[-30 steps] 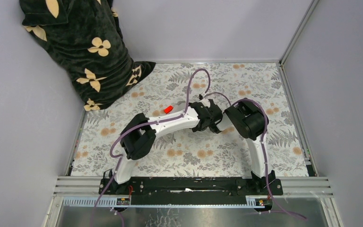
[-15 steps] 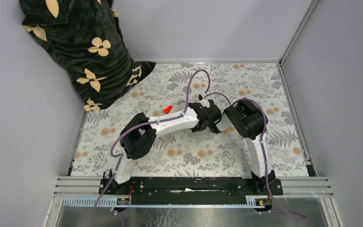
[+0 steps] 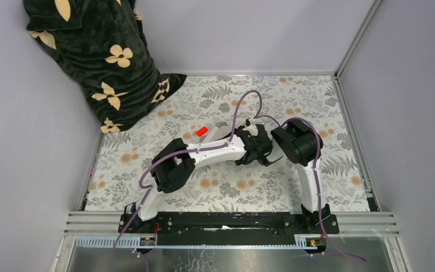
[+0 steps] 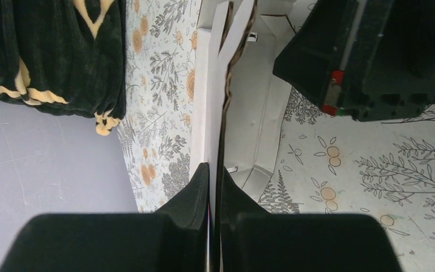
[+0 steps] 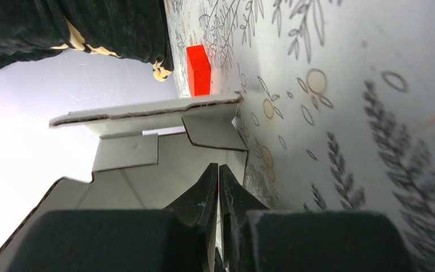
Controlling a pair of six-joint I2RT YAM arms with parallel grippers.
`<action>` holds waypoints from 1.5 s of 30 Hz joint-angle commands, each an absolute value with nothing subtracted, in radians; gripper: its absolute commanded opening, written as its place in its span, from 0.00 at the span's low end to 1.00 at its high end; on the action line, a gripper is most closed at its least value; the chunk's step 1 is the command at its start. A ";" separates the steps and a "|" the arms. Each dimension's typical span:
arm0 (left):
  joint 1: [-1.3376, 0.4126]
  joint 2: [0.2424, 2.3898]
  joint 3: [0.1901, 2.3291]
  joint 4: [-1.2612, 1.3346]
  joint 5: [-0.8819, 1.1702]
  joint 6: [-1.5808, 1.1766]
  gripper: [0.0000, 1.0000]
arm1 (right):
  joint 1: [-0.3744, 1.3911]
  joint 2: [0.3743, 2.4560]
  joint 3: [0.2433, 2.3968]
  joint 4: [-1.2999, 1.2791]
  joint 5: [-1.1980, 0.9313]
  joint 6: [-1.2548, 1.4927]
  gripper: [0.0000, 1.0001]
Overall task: Fold the paper box
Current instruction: Fold the paper box at the center of the board.
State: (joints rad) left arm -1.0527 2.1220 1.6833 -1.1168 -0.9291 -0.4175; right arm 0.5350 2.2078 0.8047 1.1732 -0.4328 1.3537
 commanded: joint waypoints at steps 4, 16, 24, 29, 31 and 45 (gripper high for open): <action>-1.073 2.210 1.693 -1.099 -0.827 -0.516 0.10 | 0.489 2.251 0.687 1.238 -0.509 1.341 0.11; -1.083 2.209 1.695 -1.124 -0.827 -0.534 0.10 | 0.373 2.213 0.615 1.337 -0.583 1.357 0.14; -1.083 2.200 1.684 -1.122 -0.821 -0.535 0.10 | 0.316 2.209 0.754 1.212 -0.633 1.313 0.17; -1.083 2.192 1.684 -1.120 -0.818 -0.535 0.11 | 0.304 2.249 0.883 1.112 -0.678 1.271 0.21; -1.083 2.190 1.682 -1.120 -0.816 -0.537 0.11 | 0.299 2.264 0.920 1.079 -0.677 1.259 0.22; -1.083 2.187 1.681 -1.115 -0.805 -0.537 0.10 | 0.298 2.359 1.164 0.991 -0.808 1.230 0.28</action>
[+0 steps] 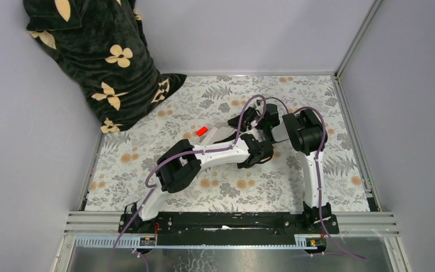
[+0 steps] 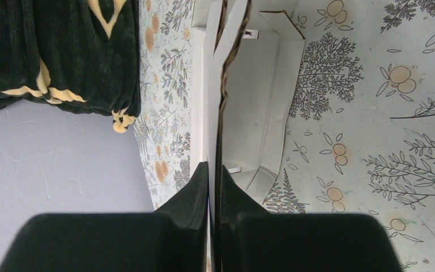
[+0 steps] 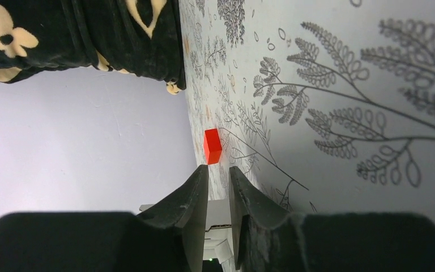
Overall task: Fold the paper box
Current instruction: Fold the paper box at the center of the board.
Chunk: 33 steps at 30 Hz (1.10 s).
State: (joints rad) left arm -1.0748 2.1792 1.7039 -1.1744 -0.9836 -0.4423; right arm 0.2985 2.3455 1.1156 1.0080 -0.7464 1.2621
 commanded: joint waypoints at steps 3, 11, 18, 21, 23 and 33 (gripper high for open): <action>-1.083 2.184 1.681 -1.116 -0.804 -0.536 0.10 | 0.306 2.368 1.183 0.995 -0.830 1.231 0.28; -1.083 2.177 1.679 -1.117 -0.804 -0.535 0.10 | 0.346 2.392 1.237 0.993 -0.870 1.230 0.26; -1.083 2.177 1.674 -1.114 -0.801 -0.538 0.11 | 0.371 2.360 1.197 1.012 -0.879 1.218 0.21; -1.083 2.179 1.679 -1.114 -0.800 -0.538 0.11 | 0.370 2.347 1.156 1.059 -0.877 1.235 0.21; -1.083 2.180 1.678 -1.115 -0.799 -0.538 0.10 | 0.372 2.341 1.131 1.089 -0.880 1.248 0.20; -1.083 2.188 1.685 -1.114 -0.790 -0.542 0.10 | 0.371 2.319 1.058 1.243 -0.911 1.317 0.19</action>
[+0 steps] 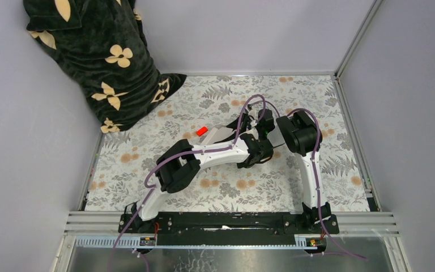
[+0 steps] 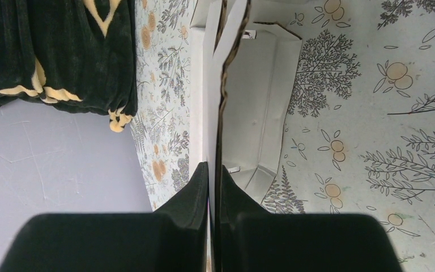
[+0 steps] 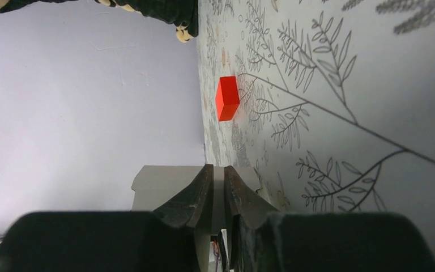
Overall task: Fold the paper box
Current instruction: Fold the paper box at the center of the board.
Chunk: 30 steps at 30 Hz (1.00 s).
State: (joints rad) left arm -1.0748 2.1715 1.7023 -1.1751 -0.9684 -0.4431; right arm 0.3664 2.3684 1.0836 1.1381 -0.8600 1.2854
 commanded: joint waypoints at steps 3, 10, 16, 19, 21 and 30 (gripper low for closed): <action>-1.083 2.192 1.687 -1.114 -0.787 -0.543 0.10 | 0.373 2.319 1.045 1.280 -0.918 1.332 0.19; -1.083 2.192 1.688 -1.114 -0.785 -0.543 0.10 | 0.374 2.311 1.015 1.355 -0.931 1.366 0.19; -1.085 2.193 1.689 -1.114 -0.783 -0.544 0.10 | 0.375 2.315 0.988 1.490 -0.943 1.436 0.19; -1.085 2.192 1.689 -1.114 -0.783 -0.545 0.10 | 0.375 2.319 0.977 1.528 -0.948 1.447 0.20; -1.085 2.193 1.692 -1.114 -0.784 -0.545 0.10 | 0.375 2.326 0.974 1.531 -0.951 1.447 0.20; -1.086 2.197 1.698 -1.113 -0.777 -0.542 0.10 | 0.386 2.334 0.974 1.417 -0.952 1.344 0.21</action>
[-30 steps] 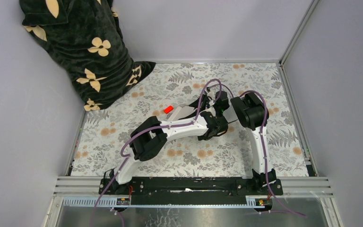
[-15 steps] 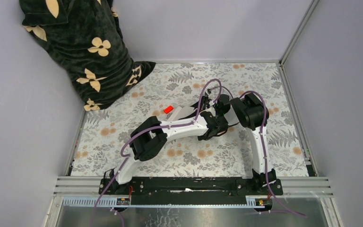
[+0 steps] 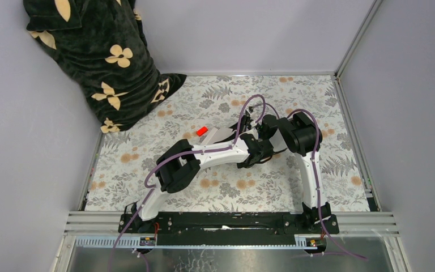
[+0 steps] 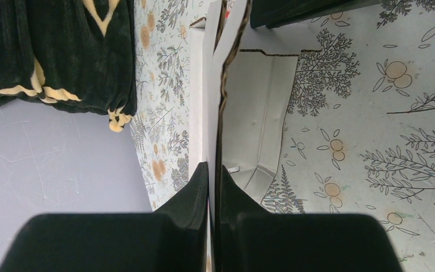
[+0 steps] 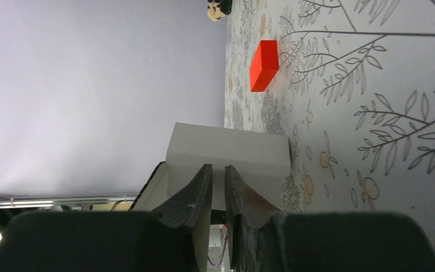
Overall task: Fold the paper box
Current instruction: Fold the paper box at the center of the board.
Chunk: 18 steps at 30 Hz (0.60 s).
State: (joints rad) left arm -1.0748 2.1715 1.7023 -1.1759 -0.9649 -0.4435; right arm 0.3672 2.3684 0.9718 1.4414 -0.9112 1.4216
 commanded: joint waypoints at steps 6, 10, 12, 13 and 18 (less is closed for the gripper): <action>-1.086 2.196 1.699 -1.112 -0.776 -0.536 0.10 | 0.404 2.304 0.990 1.223 -0.925 1.192 0.27; -1.086 2.194 1.700 -1.108 -0.776 -0.532 0.10 | 0.413 2.293 0.999 1.169 -0.913 1.139 0.28; -1.086 2.194 1.700 -1.107 -0.776 -0.528 0.10 | 0.417 2.296 1.002 1.171 -0.910 1.135 0.29; -1.086 2.193 1.700 -1.107 -0.776 -0.527 0.10 | 0.418 2.298 1.001 1.184 -0.910 1.136 0.30; -1.086 2.193 1.697 -1.101 -0.773 -0.523 0.10 | 0.424 2.306 1.007 1.222 -0.912 1.135 0.35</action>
